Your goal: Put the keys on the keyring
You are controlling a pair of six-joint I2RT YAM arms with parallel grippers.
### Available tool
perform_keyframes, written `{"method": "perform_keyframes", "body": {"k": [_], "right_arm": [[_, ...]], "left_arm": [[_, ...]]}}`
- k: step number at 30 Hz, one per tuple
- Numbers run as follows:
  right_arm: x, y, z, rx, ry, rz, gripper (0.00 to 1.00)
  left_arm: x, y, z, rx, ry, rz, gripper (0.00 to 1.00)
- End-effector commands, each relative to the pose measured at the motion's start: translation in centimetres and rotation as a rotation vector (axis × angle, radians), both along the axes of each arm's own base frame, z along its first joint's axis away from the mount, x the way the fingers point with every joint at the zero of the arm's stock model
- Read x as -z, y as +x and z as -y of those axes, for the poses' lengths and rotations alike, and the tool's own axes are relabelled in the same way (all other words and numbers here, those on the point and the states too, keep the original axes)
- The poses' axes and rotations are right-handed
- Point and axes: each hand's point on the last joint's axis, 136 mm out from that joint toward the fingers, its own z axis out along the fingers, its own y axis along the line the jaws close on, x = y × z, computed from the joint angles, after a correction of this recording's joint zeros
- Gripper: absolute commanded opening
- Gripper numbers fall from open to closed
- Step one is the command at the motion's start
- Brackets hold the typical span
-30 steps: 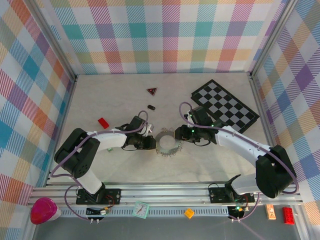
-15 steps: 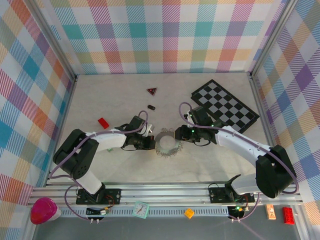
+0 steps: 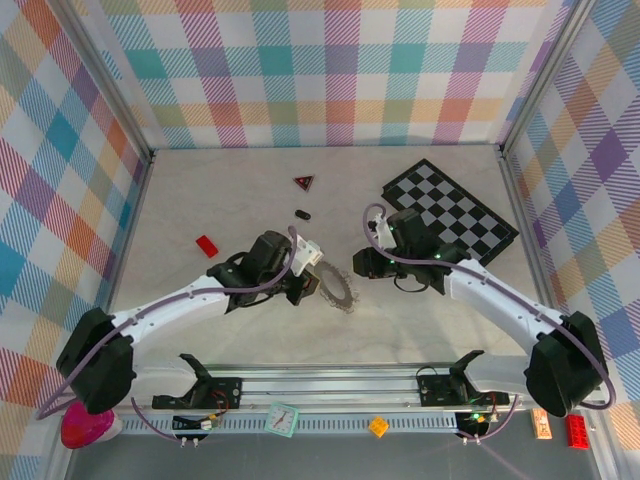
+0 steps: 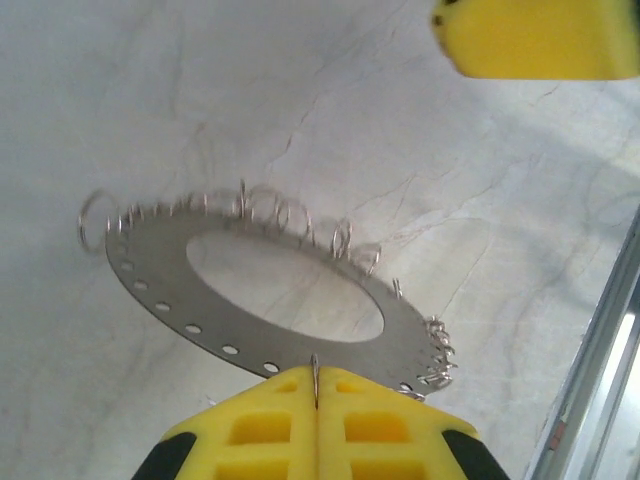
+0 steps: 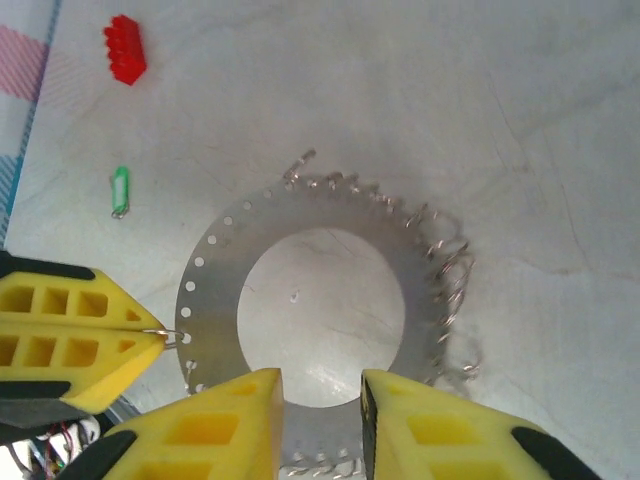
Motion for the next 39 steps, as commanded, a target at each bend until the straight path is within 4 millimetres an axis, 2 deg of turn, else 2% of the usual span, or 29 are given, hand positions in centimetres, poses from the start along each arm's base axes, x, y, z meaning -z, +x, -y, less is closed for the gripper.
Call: {"method": "perform_keyframes", "body": {"k": [1,4,11,14,19,24,27,31,33,37,39], "right_arm": [[-3.4,0.4,-1.2,-0.135,0.045,0.191,0.25],[-4.0,-0.2,-1.7,-0.214,0.058,0.232,0.25],[-5.6,-1.9,-2.1,-0.355,0.102,0.408,0.27],[-6.1,-1.7,-1.6,-0.34,0.095,0.505,0.27],[-6.2,-2.1,-1.4,-0.359,0.088,0.522,0.27],[-6.3,-4.5,-2.5,-0.492,0.174,0.515,0.25],[-6.4,-5.9,-3.3,-0.56,0.224,0.549,0.24],[-5.6,-7.7,-5.1,-0.644,0.237,0.599,0.23],[-4.9,-8.1,-6.0,-0.687,0.211,0.634,0.23],[-3.8,-7.5,-7.3,-0.681,0.202,0.664,0.2],[-3.6,-7.3,-8.0,-0.678,0.225,0.71,0.2]], "left_arm": [[-4.1,0.0,1.1,0.142,-0.052,0.218,0.0],[-5.4,-0.7,1.6,0.212,-0.091,0.286,0.0],[-5.9,-1.0,2.2,0.254,-0.146,0.342,0.0],[-5.7,-0.4,2.2,0.225,-0.157,0.327,0.0],[-5.5,1.2,2.0,0.122,-0.163,0.258,0.0],[-5.3,4.2,1.1,-0.159,-0.149,0.077,0.0],[-5.2,4.9,0.7,-0.297,-0.149,-0.06,0.0],[-5.7,4.8,-0.2,-0.43,-0.113,-0.208,0.0],[-6.5,4.7,-0.7,-0.488,-0.104,-0.262,0.0],[-7.8,4.0,-0.6,-0.581,-0.134,-0.404,0.0],[-7.8,3.7,-0.6,-0.644,-0.158,-0.486,0.0]]}}
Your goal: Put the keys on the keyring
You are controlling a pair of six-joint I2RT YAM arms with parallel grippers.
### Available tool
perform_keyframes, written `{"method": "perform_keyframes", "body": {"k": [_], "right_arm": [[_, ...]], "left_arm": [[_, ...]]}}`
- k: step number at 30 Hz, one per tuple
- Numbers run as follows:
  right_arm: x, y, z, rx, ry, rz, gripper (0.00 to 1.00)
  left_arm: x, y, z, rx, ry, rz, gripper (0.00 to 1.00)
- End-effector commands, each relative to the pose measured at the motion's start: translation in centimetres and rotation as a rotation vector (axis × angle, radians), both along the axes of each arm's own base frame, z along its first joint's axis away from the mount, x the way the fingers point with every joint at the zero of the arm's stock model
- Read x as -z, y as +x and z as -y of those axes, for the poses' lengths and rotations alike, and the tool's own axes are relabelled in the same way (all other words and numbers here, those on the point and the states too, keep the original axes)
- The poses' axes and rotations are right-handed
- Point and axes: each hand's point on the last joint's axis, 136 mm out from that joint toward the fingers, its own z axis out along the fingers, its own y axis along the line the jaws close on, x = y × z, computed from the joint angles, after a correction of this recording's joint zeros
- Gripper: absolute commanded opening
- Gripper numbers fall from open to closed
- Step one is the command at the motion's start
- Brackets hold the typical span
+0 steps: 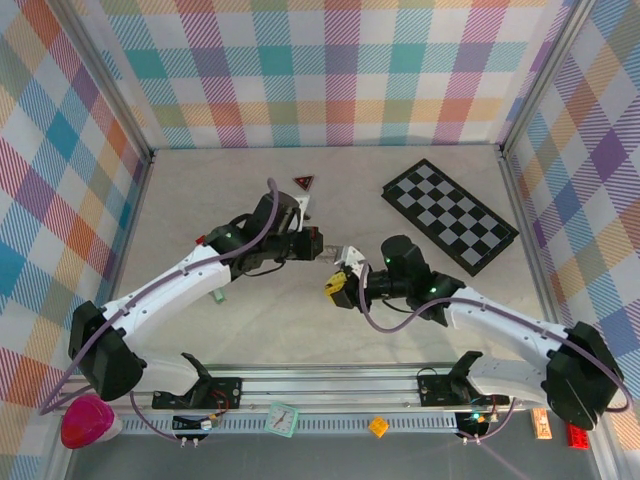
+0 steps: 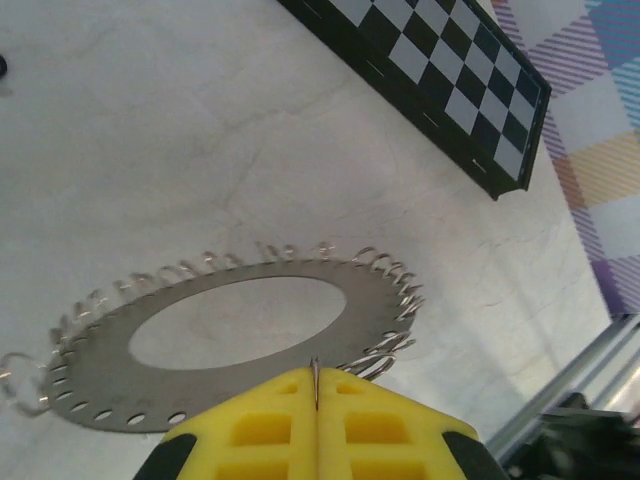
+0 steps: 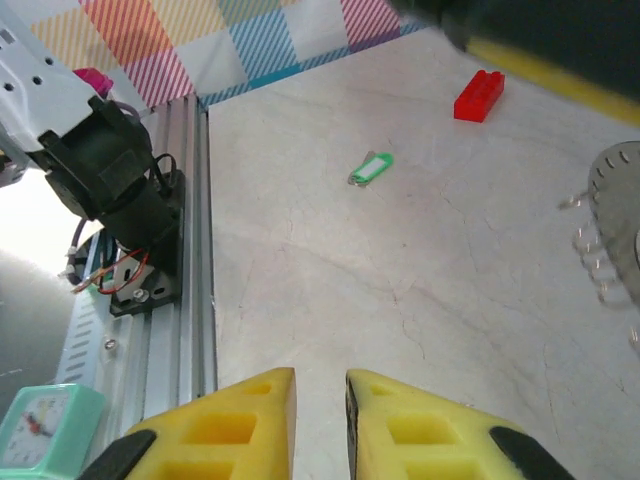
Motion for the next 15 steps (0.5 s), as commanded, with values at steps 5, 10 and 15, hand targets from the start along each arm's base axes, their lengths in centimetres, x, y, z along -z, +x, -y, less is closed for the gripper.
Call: {"method": "perform_keyframes", "body": {"k": [5,10,15], "right_arm": [[1.0,2.5,-1.8,0.053,0.066,0.21,0.19],[1.5,3.7,-1.8,0.093,0.08,0.304,0.15],[0.8,3.8,-2.2,0.091,0.142,0.34,0.15]], "left_arm": [[0.6,-1.8,-1.2,-0.257,-0.071,-0.353,0.0],[0.3,-2.5,-0.9,-0.318,-0.114,-0.461,0.0],[0.9,-3.2,-1.0,-0.399,-0.134,-0.566,0.0]]}}
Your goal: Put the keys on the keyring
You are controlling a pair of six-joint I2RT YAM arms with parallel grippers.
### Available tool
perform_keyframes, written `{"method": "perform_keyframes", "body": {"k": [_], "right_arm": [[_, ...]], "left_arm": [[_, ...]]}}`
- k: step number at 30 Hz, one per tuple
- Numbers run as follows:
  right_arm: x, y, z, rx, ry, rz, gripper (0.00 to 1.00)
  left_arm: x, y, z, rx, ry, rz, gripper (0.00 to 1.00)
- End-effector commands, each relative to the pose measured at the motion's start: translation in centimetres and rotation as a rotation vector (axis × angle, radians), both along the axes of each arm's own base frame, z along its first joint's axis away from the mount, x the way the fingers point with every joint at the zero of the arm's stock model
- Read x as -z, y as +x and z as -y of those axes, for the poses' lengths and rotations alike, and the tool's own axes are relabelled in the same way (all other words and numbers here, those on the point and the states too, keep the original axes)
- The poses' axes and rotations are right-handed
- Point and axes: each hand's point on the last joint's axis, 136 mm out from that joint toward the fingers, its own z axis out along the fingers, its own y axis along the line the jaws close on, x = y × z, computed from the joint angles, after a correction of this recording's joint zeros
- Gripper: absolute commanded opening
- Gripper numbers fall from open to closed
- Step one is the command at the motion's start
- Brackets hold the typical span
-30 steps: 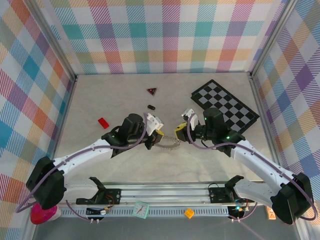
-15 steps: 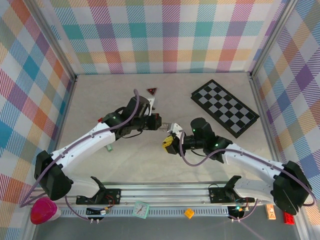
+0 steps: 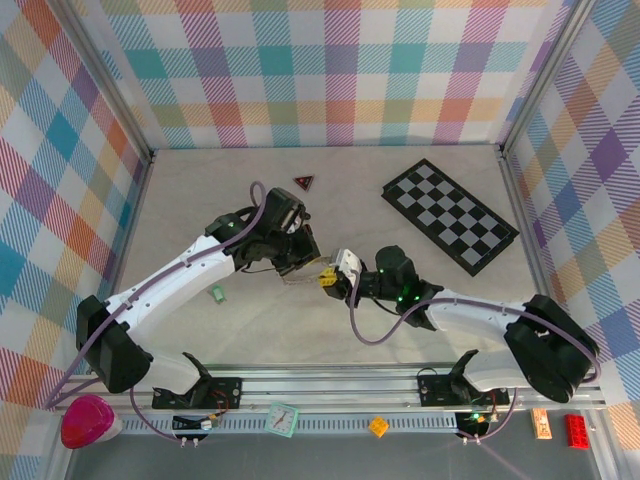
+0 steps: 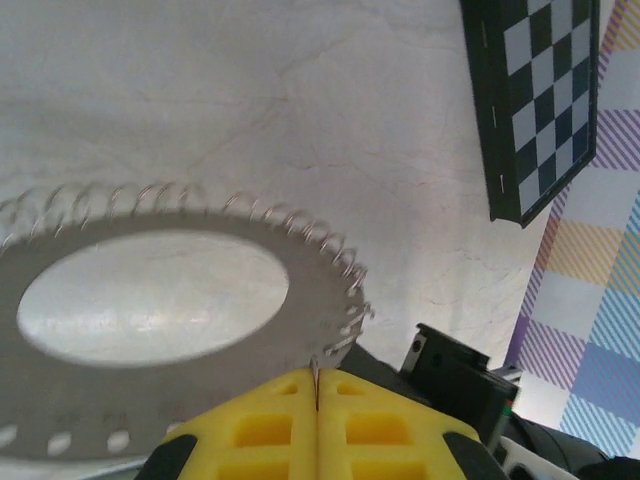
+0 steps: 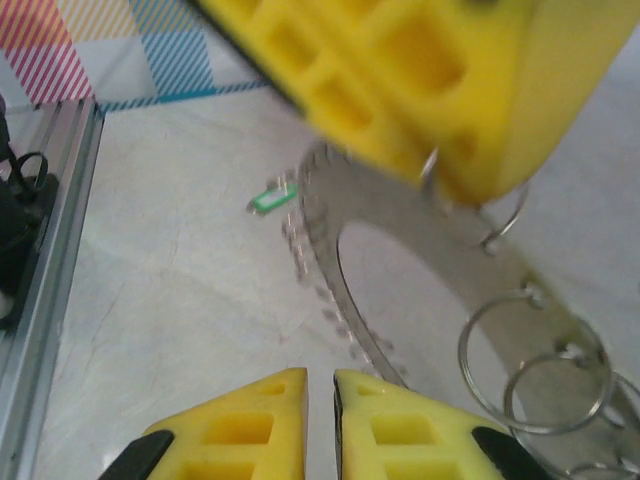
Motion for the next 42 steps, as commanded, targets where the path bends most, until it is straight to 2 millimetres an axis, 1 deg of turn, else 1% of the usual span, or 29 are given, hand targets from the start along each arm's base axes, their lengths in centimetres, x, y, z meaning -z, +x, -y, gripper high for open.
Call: {"method": "perform_keyframes", "body": {"k": [1,4,10,12,16,20,25,31,39,42], "right_arm": [[-1.6,0.1,-0.6,-0.017,0.077,0.096,0.15],[-0.8,-0.1,-0.9,-0.036,0.065,0.065,0.15],[0.7,-0.5,0.4,-0.001,0.026,0.056,0.14],[0.5,-0.8,0.6,-0.008,0.031,0.063,0.15],[0.0,-1.6,0.5,-0.045,0.051,0.071,0.16],[-1.0,-1.8,0.5,-0.05,0.096,0.1,0.16],[-2.0,-1.8,0.5,-0.044,0.123,0.122,0.16],[-2.0,-0.8,0.7,0.013,0.113,0.14,0.16],[-2.0,-0.4,0.4,0.035,0.109,0.152,0.18],[-1.5,0.2,0.6,0.07,0.083,0.147,0.17]], "left_arm": [[-0.5,-0.7,-0.2,-0.094,-0.039,-0.119,0.0],[0.3,-1.2,-0.8,-0.154,-0.01,-0.193,0.0],[1.1,-1.5,-0.1,-0.196,-0.062,-0.281,0.0],[1.3,-1.6,0.0,-0.21,-0.077,-0.307,0.0],[1.3,-1.8,0.1,-0.227,-0.108,-0.345,0.0],[1.2,-2.0,0.0,-0.246,-0.123,-0.372,0.0],[1.5,-2.4,0.5,-0.247,-0.161,-0.415,0.0],[1.7,-2.7,0.6,-0.249,-0.17,-0.435,0.0],[1.9,-3.0,0.5,-0.259,-0.172,-0.455,0.0],[2.0,-3.0,0.3,-0.266,-0.165,-0.455,0.0]]}}
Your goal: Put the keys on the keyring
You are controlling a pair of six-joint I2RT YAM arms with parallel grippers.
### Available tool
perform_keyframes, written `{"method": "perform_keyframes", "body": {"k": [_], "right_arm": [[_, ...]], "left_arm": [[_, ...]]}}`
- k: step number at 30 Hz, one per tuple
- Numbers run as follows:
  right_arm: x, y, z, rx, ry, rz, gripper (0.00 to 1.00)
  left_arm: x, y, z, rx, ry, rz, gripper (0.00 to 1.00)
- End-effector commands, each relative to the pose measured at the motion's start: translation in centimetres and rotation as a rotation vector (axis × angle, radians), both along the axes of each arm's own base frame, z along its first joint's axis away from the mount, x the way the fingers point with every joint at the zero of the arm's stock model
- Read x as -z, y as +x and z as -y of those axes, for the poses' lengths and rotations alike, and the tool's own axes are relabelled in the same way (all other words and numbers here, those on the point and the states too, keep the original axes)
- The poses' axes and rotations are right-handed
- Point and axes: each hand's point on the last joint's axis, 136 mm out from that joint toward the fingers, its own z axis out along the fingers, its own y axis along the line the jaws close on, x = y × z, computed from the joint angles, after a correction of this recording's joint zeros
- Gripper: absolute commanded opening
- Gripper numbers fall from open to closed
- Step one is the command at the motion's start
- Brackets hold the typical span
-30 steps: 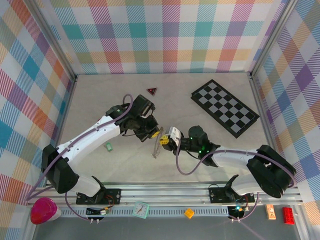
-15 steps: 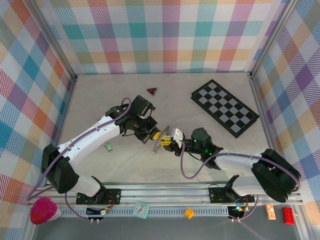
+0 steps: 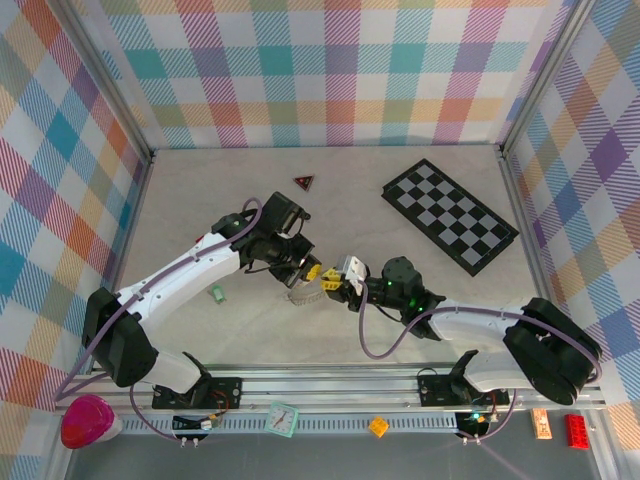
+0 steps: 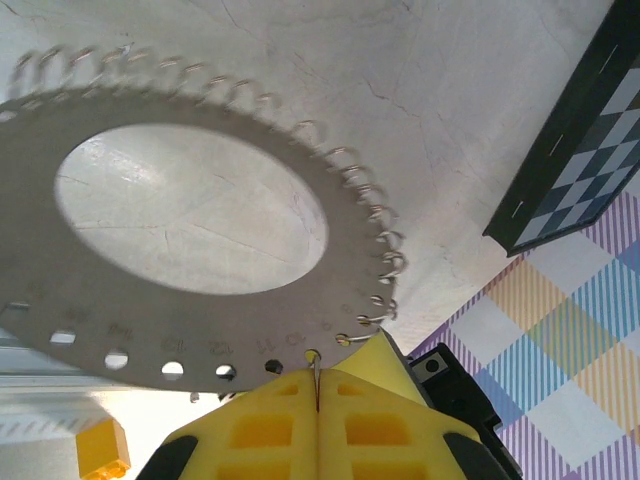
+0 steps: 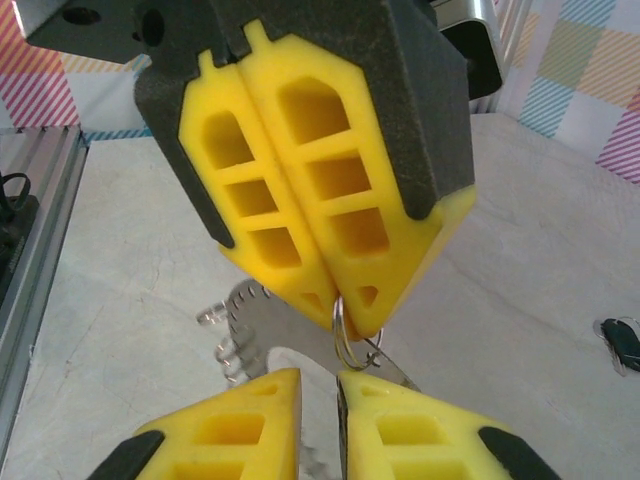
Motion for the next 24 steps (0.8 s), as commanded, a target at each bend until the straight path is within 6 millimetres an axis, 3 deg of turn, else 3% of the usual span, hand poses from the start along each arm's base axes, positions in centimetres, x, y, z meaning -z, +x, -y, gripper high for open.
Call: {"method": "perform_keyframes", "body": {"k": [1,10,24], "right_arm": [[-0.7,0.8,-0.1,0.038,0.006,0.047,0.17],[0.1,1.1,0.1,0.066,-0.023,0.028,0.21],[-1.7,0.5,-1.1,0.02,0.035,0.08,0.22]], "left_arm": [[-0.8,-0.8,-0.2,-0.004,-0.035,-0.028,0.0],[-0.6,-0.9,-0.5,-0.018,-0.034,-0.036,0.0],[-0.5,-0.9,-0.3,-0.02,-0.042,-0.043,0.0]]}}
